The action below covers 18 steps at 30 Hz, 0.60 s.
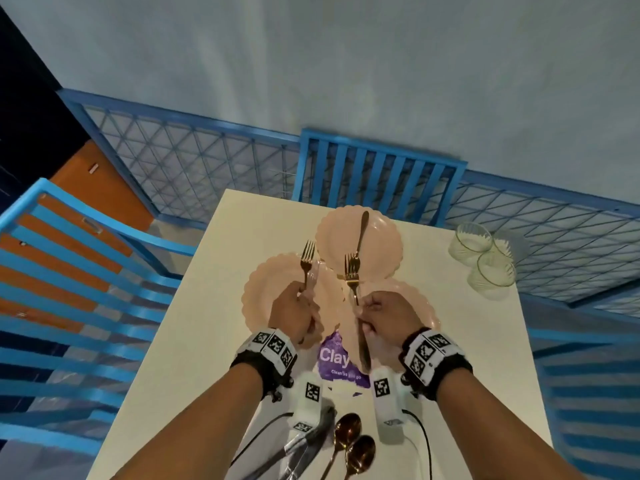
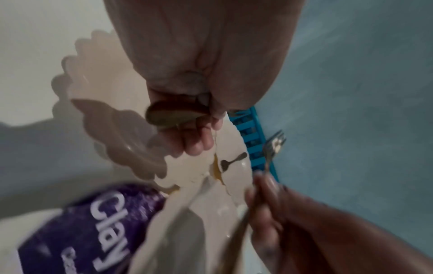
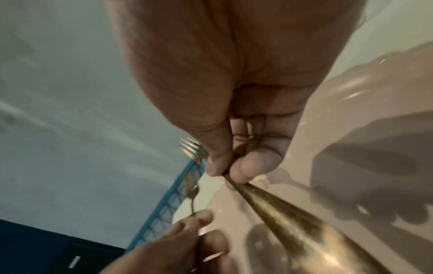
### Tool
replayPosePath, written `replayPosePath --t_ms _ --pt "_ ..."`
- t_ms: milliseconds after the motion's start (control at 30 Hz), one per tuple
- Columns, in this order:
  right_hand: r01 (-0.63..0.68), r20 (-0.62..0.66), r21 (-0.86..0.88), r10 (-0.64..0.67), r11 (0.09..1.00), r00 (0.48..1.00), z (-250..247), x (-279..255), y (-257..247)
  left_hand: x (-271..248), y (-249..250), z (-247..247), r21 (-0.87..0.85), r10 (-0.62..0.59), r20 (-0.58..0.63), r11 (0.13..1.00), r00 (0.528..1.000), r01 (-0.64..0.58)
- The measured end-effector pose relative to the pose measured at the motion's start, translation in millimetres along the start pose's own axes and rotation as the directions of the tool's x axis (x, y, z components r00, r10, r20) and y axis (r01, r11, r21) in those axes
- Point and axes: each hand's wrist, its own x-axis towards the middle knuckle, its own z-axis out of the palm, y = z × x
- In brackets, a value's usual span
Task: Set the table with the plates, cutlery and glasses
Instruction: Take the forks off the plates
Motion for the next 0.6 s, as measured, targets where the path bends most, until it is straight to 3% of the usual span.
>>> replayPosePath --t_ms 67,167,233,433,533,600 --pt "0.03 0.052 0.037 -0.032 0.999 0.998 10.3 4.0 -23.1 -6.5 7.0 8.1 -0.189 -0.04 0.094 0.98 0.995 0.057" --pt "0.01 0.098 0.128 -0.023 0.992 0.995 24.8 19.0 -39.5 -5.6 17.3 13.9 -0.252 -0.009 0.164 0.966 0.986 0.05" --pt "0.02 0.061 0.092 -0.025 0.996 0.998 30.4 27.2 -46.7 -7.4 26.5 12.9 -0.36 -0.034 0.218 0.926 0.975 0.113" --pt "0.156 -0.059 -0.302 -0.182 0.941 0.981 20.7 56.6 -57.9 6.5 24.4 6.6 -0.304 -0.081 0.135 0.945 0.988 0.119" --pt "0.157 -0.073 -0.602 -0.25 0.783 0.965 -1.0 91.1 -63.3 17.0 26.2 1.6 -0.284 -0.099 0.118 0.95 0.988 0.129" --pt "0.165 0.004 -0.834 -0.293 0.527 0.956 -13.5 115.5 -65.5 25.3 29.0 -0.3 -0.273 -0.102 0.114 0.953 0.988 0.13"
